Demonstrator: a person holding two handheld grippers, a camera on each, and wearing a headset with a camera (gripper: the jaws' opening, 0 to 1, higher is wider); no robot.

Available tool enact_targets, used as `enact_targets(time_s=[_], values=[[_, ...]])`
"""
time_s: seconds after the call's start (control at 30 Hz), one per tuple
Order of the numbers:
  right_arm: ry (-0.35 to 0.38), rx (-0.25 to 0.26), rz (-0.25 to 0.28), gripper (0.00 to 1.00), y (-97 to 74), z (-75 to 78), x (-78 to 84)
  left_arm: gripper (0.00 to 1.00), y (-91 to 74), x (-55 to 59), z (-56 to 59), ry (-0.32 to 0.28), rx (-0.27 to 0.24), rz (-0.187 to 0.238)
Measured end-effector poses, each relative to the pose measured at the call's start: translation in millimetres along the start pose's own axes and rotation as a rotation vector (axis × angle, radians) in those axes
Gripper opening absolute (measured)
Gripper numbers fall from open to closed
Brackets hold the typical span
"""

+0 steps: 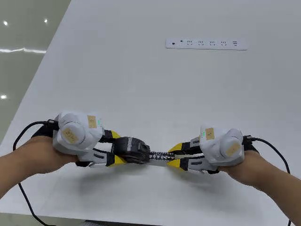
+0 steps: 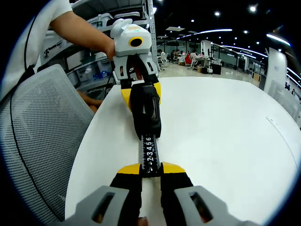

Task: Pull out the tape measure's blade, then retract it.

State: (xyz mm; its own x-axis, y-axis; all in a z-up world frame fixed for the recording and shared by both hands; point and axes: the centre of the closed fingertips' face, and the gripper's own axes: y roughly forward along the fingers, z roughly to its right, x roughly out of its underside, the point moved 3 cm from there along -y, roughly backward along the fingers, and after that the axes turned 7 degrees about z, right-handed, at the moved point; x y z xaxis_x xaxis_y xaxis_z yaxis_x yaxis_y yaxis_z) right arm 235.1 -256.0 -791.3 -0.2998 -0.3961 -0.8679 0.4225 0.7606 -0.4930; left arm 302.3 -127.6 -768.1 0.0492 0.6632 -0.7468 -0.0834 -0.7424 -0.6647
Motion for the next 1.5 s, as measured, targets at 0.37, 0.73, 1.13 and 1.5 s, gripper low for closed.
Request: enact_targets(time_s=[0.37, 0.73, 1.13, 1.5], values=[[0.002, 0.019, -0.013, 0.12, -19.9, -0.9, 7.1, 0.29, -0.1, -1.4, 1.5, 0.004, 0.002, 0.001], [0.014, 0.028, -0.024, 0.12, -42.7, 3.0, 17.7, 0.29, 0.5, -1.3, 0.9, 0.007, -0.003, 0.0], [0.022, 0.047, -0.051, 0.11, -68.9, 4.8, 29.2, 0.29, 0.9, -0.9, 0.4, 0.008, -0.004, -0.001], [0.035, 0.067, -0.072, 0.11, -92.7, 5.2, 40.3, 0.29, 1.5, 0.7, -1.0, 0.01, -0.002, 0.0]])
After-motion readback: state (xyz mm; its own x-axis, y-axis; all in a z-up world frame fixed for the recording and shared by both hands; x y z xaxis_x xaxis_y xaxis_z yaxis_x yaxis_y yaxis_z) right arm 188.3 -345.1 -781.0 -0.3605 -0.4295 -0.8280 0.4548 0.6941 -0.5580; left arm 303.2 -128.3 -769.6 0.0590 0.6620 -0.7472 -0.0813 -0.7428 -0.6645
